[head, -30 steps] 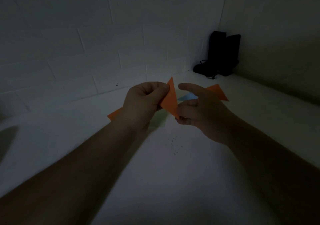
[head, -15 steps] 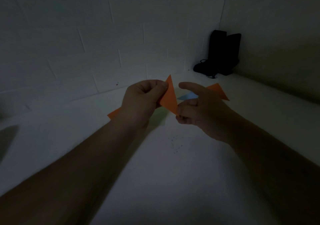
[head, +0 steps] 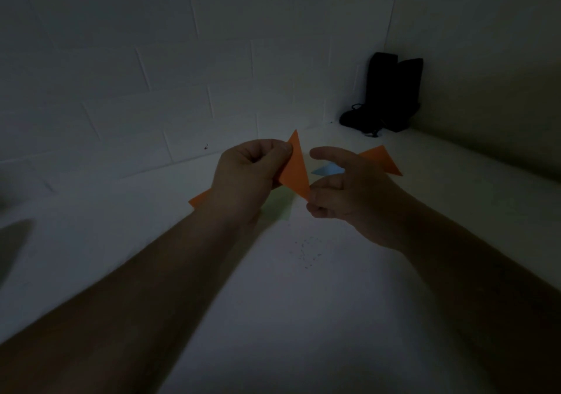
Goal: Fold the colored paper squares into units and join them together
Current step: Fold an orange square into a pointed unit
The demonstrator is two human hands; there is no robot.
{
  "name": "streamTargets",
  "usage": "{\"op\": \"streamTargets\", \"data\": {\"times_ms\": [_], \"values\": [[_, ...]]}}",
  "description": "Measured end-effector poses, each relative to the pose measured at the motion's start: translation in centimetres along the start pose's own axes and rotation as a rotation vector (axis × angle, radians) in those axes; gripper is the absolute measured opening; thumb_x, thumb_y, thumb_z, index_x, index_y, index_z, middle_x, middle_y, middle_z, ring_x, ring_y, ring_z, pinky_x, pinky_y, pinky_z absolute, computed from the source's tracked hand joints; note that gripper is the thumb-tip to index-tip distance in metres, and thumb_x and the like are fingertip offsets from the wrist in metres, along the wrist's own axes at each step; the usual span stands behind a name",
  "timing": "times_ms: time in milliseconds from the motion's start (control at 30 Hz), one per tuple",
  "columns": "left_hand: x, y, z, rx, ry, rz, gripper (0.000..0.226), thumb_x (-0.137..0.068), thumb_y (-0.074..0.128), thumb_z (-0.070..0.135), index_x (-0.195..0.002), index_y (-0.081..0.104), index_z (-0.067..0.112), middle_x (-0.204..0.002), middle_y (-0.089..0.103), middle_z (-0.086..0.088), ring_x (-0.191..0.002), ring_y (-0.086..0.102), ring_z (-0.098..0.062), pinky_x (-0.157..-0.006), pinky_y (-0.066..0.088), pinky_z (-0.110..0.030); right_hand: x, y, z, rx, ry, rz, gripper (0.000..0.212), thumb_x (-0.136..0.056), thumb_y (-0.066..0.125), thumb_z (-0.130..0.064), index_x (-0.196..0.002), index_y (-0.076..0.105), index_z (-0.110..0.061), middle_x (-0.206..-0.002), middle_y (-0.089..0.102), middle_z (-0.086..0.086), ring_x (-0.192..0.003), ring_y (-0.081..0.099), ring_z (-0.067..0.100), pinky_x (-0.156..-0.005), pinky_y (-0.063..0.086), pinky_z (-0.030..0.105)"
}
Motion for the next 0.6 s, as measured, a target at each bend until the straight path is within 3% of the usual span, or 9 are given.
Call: {"op": "streamTargets", "data": {"times_ms": [200,333,433,500,600], "values": [[-0.1,-0.4,0.1,0.010,-0.004,0.044,0.020,-0.101,0.063,0.013,-0.098,0.074,-0.003,-0.079,0.071,-0.014,-0.075,0.068,-0.024,-0.080,0.062,-0.040,0.2,0.2,-0.3,0.092,-0.032,-0.033,0.077,-0.083,0.075,0.002,-0.148,0.037,-0.014,-0.098,0.078,0.008,-0.091,0.075,0.025,-0.088,0.060,0.047],[0.1,-0.2,0.3,-0.012,0.012,0.039,0.020,-0.101,0.062,0.013,-0.096,0.074,-0.003,-0.080,0.071,-0.015,-0.077,0.066,-0.025,-0.083,0.061,-0.044,0.5,0.1,-0.6,0.112,-0.039,-0.046,0.081,-0.082,0.076,0.003,-0.150,0.036,-0.017,-0.102,0.075,0.018,-0.090,0.075,0.027,-0.086,0.060,0.049],[0.1,0.0,0.4,-0.030,0.032,0.018,0.021,-0.101,0.062,0.013,-0.092,0.075,0.000,-0.077,0.071,-0.012,-0.076,0.066,-0.024,-0.085,0.060,-0.046,0.5,0.0,-0.4,0.105,-0.019,-0.052,0.088,-0.081,0.075,0.005,-0.153,0.029,-0.015,-0.096,0.077,0.014,-0.091,0.075,0.030,-0.088,0.059,0.052],[0.3,0.2,0.6,-0.064,0.049,-0.007,0.021,-0.102,0.062,0.014,-0.091,0.074,0.001,-0.077,0.071,-0.010,-0.075,0.068,-0.023,-0.085,0.060,-0.046,0.4,-0.2,-0.4,0.102,-0.007,-0.042,0.091,-0.081,0.078,-0.001,-0.155,0.027,-0.022,-0.095,0.078,0.009,-0.094,0.074,0.027,-0.089,0.058,0.053],[0.4,0.7,0.5,-0.118,0.067,-0.045,0.018,-0.100,0.064,0.015,-0.090,0.074,0.003,-0.080,0.073,-0.013,-0.076,0.070,-0.025,-0.087,0.061,-0.048,0.5,0.0,-0.8,0.151,-0.059,-0.046,0.091,-0.078,0.083,-0.024,-0.153,0.033,-0.015,-0.101,0.077,-0.007,-0.099,0.072,0.011,-0.090,0.060,0.042]]}}
Point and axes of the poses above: each hand's wrist, its own x-axis away from the middle knuckle, its own y-axis out of the palm, z = x × y, the point moved 9 cm from there along -x, towards the middle knuckle
